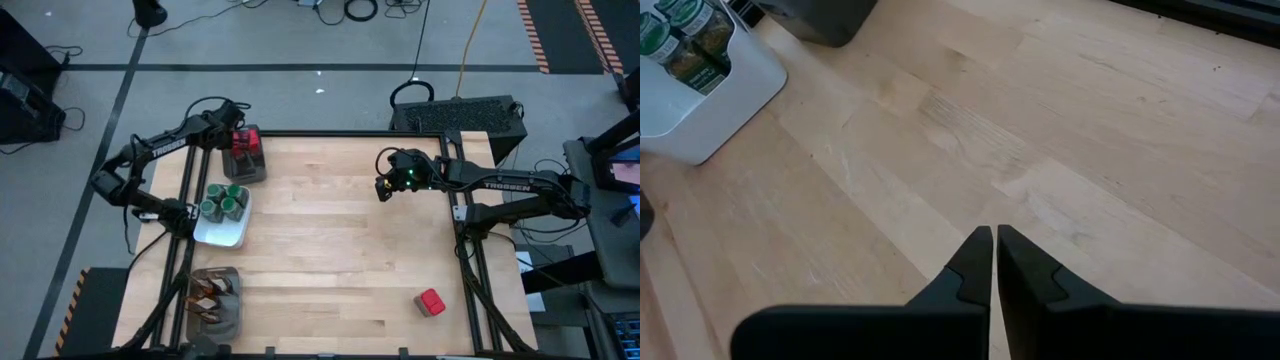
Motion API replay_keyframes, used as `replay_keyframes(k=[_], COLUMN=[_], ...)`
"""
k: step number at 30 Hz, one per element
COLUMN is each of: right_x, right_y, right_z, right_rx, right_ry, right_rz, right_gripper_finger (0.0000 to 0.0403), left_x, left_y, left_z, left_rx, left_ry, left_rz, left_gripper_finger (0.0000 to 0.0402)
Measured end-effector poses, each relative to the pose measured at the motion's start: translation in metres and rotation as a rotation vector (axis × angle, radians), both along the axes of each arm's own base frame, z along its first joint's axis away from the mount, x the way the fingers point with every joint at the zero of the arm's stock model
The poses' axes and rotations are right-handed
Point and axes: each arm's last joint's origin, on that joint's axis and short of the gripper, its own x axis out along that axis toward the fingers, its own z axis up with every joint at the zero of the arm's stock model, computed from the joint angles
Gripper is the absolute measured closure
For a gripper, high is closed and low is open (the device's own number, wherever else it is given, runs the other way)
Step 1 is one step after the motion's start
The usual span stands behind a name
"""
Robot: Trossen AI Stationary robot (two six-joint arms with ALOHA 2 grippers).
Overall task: Sort spices by type
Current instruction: Put the red seasoning can into the top black bin
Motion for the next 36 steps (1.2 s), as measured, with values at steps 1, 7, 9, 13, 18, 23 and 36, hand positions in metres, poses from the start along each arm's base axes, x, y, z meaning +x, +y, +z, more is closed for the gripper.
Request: replay_keyframes(k=[1,7,9,13,18,23,36], right_x=[0.0,0.0,0.0,0.0,0.0,0.0,0.0], right_y=[0.0,0.0,0.0,0.0,0.0,0.0,0.0], right_z=[0.0,0.0,0.0,0.0,0.0,0.0,0.0], right_rx=[0.0,-0.001,-0.001,-0.005,-0.006,-0.006,0.002], right_ry=[0.0,0.001,0.001,0.003,0.003,0.004,0.0], right_rz=[0.001,0.001,0.002,0.006,0.007,0.007,0.0], right_gripper_finger=[0.0403,0.0403,0.0403,0.0403,0.0403,0.0403,0.0403], left_x=[0.0,-0.001,-0.002,-0.001,0.002,0.004,-0.001], left_y=[0.0,0.001,0.003,0.007,0.011,0.014,0.006], left_z=[0.0,0.0,-0.002,-0.01,-0.015,-0.013,0.012], left_rx=[0.003,0.012,0.005,-0.029,-0.023,0.007,0.107], left_ry=[0.006,0.021,0.025,0.036,0.019,0.002,-0.041], left_rz=[0.003,0.012,0.019,0.014,0.009,-0.001,-0.035], left_gripper_finger=[0.0396,0.0397,0.0397,0.0397,0.0397,0.0397,0.0397])
